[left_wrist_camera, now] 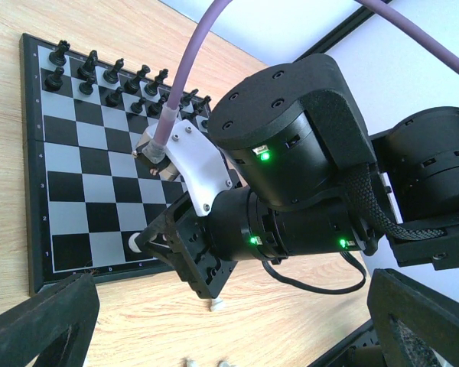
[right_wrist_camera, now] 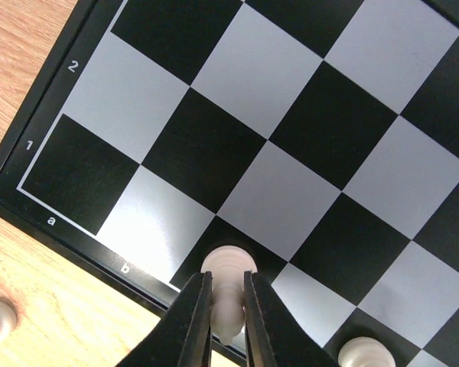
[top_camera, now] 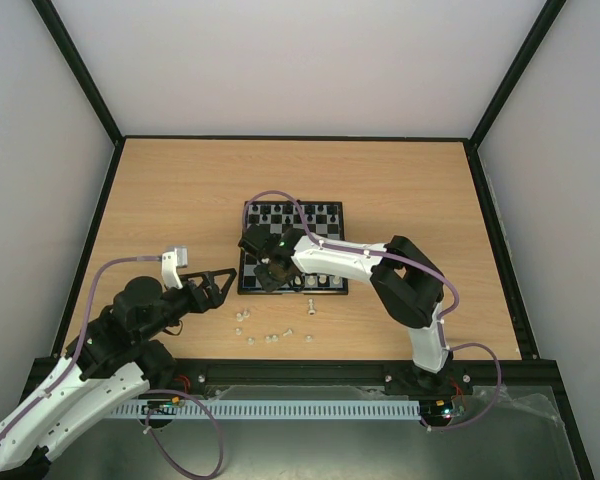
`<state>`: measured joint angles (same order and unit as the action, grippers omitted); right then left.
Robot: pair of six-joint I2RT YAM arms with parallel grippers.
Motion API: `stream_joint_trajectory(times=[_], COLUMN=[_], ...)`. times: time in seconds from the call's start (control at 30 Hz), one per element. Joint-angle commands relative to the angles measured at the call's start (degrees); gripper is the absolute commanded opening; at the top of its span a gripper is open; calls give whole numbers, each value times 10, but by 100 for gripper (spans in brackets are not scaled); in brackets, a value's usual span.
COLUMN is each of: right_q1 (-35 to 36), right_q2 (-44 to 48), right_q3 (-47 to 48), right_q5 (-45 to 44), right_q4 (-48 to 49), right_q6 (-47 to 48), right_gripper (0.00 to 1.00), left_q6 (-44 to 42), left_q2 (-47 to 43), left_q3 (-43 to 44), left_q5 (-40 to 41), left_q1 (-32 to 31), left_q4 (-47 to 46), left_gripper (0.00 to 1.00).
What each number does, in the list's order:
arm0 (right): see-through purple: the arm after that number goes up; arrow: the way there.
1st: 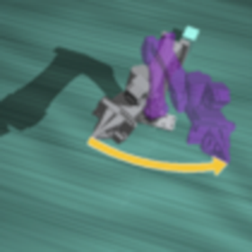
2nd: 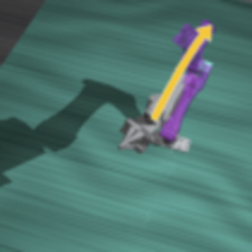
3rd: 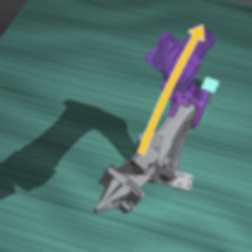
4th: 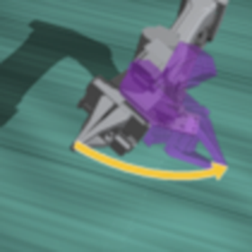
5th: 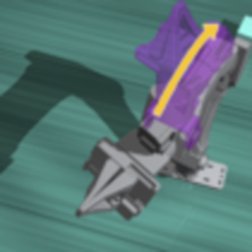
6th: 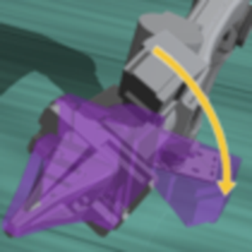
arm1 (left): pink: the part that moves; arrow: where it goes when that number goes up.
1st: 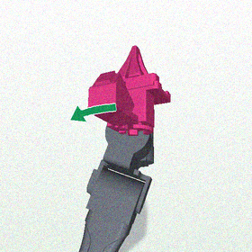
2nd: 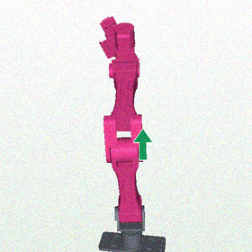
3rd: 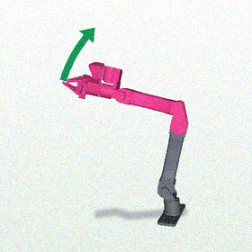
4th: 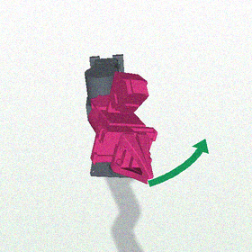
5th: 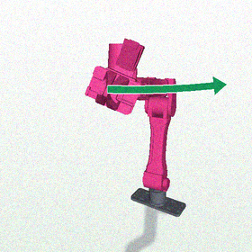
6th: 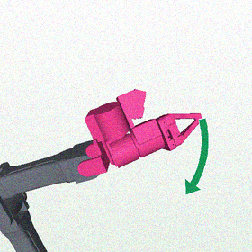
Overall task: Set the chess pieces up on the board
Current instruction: Place the chess piece on the chessboard.
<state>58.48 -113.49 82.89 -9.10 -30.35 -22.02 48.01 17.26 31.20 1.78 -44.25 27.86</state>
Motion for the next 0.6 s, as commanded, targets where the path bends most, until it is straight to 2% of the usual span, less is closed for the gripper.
stream_joint_trajectory(times=[0.0,0.3,0.43,0.57], right_q1=[-3,-3,-3,-3], right_q2=[3,54,98,166], right_q3=[-1,-15,-37,-79], right_q5=[16,12,14,25], right_q4=[-32,-21,-15,-4], right_q6=[11,8,1,-10], right_gripper=[17,27,37,51], left_q6=[-4,-2,-2,-2], left_q2=[3,6,10,13], left_q3=[16,23,30,36], left_q5=[-1,-1,2,5], left_q1=[-2,-2,-2,-2], left_q4=[-6,-8,-6,-5], left_gripper=[99,99,99,99])
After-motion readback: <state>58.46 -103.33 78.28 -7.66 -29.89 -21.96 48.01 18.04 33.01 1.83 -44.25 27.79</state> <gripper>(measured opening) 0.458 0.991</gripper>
